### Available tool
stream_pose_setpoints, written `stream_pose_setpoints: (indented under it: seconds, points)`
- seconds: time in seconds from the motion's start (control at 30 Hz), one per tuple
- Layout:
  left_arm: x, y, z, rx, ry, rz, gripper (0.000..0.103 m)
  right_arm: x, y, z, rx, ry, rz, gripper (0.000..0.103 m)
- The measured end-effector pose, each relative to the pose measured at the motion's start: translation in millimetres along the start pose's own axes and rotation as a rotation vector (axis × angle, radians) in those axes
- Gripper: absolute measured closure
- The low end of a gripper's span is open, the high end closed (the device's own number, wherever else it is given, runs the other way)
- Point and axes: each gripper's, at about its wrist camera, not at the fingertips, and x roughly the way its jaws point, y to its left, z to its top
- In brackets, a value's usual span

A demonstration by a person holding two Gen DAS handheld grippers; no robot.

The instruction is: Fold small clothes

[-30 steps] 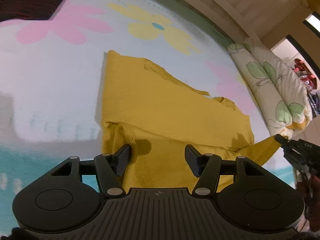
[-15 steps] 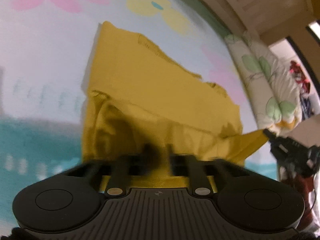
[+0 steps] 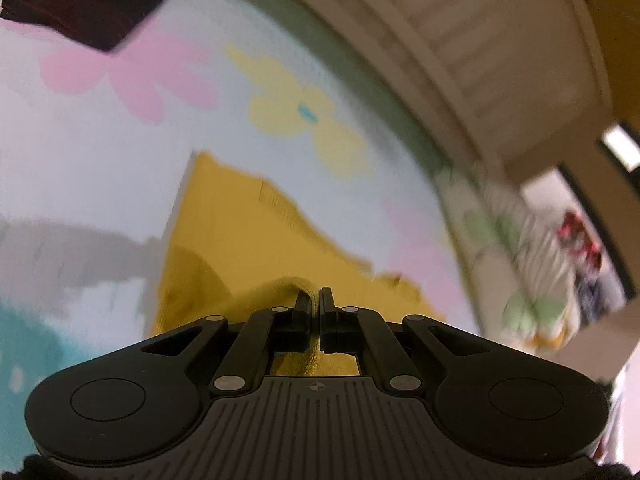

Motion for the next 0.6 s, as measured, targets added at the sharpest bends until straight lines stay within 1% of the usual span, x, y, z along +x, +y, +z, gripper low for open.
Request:
stream_pose_setpoints:
  seconds: [0.1,0.23,0.3,0.4,0.47,0.5,0.53,0.57,0.6]
  points:
    - [4,-2,19,-0.019,-0.057,-0.008,0.1,6,5,10,0.002,-0.016,0.015,0.09]
    - [18,3,41,-0.049,-0.115,0.004,0.1,26,5,20,-0.002,-0.017,-0.003,0.09]
    - [27,6,47,-0.066,-0.136,0.022,0.1,39,0,24,0.016,-0.02,-0.023,0.09]
    - [42,18,54,-0.09,-0.138,0.063,0.1,55,-11,28,0.037,-0.014,-0.052,0.09]
    - [51,29,54,-0.125,-0.117,0.091,0.099,66,-20,29,0.046,0.004,-0.073,0.09]
    - [55,35,54,-0.152,-0.114,0.099,0.098,71,-24,28,0.055,0.015,-0.075,0.084]
    - [58,42,53,-0.176,-0.113,0.104,0.093,74,-27,27,0.064,0.024,-0.083,0.084]
    - [58,47,54,-0.183,-0.111,0.108,0.08,77,-30,26,0.069,0.021,-0.099,0.084]
    - [58,50,55,-0.173,-0.106,0.115,0.073,78,-33,25,0.069,0.019,-0.11,0.083]
